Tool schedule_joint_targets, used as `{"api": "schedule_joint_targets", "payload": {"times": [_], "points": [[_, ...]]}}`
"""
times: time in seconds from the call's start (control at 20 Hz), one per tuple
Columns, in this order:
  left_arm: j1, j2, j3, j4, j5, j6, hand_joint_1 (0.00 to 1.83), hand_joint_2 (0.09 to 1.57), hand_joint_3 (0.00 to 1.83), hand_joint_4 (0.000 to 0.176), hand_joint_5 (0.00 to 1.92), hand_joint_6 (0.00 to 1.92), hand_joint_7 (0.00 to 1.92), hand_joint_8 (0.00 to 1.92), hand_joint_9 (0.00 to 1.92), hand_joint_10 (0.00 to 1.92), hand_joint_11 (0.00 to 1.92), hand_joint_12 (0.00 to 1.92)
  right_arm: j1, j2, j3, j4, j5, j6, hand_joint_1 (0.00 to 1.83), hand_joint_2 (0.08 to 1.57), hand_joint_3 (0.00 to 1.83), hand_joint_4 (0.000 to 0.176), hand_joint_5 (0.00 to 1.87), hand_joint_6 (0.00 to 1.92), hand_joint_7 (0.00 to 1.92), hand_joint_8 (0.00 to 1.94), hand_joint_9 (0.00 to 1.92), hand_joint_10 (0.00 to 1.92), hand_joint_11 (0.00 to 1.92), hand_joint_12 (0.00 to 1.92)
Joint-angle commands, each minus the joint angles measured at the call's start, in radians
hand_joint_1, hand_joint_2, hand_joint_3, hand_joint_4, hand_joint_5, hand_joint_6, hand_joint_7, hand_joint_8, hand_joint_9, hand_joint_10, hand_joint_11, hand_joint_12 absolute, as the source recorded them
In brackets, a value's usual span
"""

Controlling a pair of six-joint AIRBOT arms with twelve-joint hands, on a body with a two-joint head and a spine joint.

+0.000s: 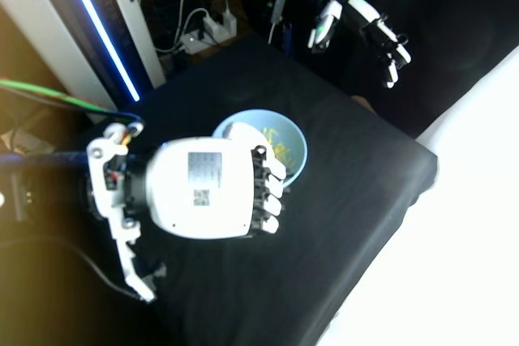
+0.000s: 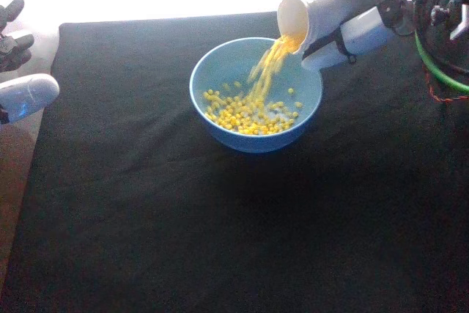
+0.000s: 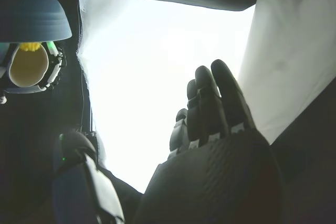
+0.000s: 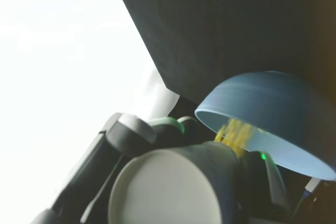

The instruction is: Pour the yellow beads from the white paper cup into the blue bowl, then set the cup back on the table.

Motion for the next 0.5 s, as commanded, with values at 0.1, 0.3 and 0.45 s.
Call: {"api": "schedule_joint_targets", "payload": {"times": [0.1, 0.3, 0.45], "points": [[-0.008, 0.006, 0.009, -0.011, -0.117, -0.006, 0.38, 0.78, 0.0, 0.172, 0.0, 0.0, 0.36, 0.0, 0.43, 0.0, 0.16, 0.53, 0.024, 0.007, -0.003, 0.044, 0.067, 0.005, 1.25, 1.1, 0.0, 0.0, 0.98, 0.8, 1.1, 0.96, 1.28, 1.85, 1.34, 1.92], [-0.009, 0.006, 0.009, -0.01, -0.117, -0.006, 0.38, 0.79, 0.0, 0.171, 0.01, 0.0, 0.36, 0.0, 0.44, 0.0, 0.16, 0.55, 0.024, 0.007, -0.004, 0.043, 0.066, 0.005, 1.25, 1.1, 0.0, 0.0, 1.0, 0.77, 1.07, 1.02, 1.17, 1.78, 1.22, 1.92], [-0.01, 0.006, 0.009, -0.01, -0.119, -0.006, 0.38, 0.77, 0.0, 0.176, 0.01, 0.0, 0.35, 0.0, 0.43, 0.0, 0.15, 0.55, 0.024, 0.007, -0.006, 0.043, 0.066, 0.005, 1.24, 1.1, 0.0, 0.0, 0.97, 0.84, 1.1, 0.95, 1.25, 1.83, 1.32, 1.92]]}}
